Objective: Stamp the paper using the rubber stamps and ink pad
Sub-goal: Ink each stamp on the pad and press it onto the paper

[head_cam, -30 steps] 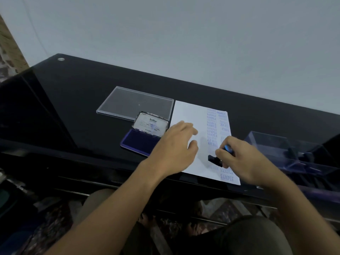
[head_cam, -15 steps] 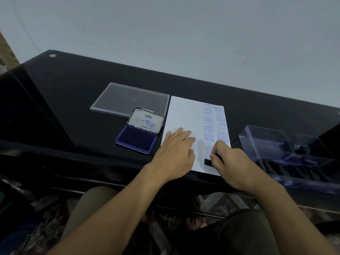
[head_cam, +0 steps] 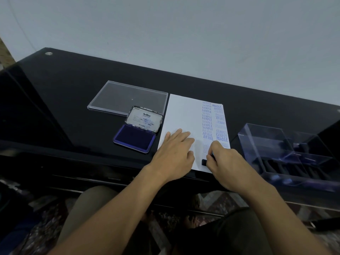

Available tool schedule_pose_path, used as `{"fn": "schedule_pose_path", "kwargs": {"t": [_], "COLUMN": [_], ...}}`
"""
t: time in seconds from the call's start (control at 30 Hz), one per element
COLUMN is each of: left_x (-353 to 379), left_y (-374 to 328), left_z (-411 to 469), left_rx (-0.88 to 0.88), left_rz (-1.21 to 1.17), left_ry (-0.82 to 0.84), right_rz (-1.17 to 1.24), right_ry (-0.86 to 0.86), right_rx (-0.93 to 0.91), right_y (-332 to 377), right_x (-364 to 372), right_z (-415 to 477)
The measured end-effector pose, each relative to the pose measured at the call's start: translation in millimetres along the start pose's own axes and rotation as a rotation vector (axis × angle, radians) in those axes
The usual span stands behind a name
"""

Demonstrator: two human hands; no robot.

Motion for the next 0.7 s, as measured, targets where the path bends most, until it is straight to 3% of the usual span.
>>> {"fn": "schedule_pose_path", "kwargs": {"t": [0.33, 0.7], "left_x": [7.5, 7.9], "left_y": [0.0, -2.2], "left_z": [-4.3, -3.3], "left_rx": [0.013, -0.001], "left_rz": [0.059, 0.075], "left_ry": [-0.054, -0.048], "right_rz": [-0.055, -0.008], "right_ry": [-0.049, -0.111], "right_rx": [-0.053, 0.006], "right_y": [2.7, 0.5], "right_x": [4.9, 6.4], "right_z": [1.2, -3.2]}}
Point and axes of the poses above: each hand's wrist, its own z-axis towards the middle knuckle, its own x-axis out of the palm, y = z × x, the point moved 8 cm from there along z, towards the middle knuckle, and after that the axes turned 8 degrees about y, right-handed, at the moved point
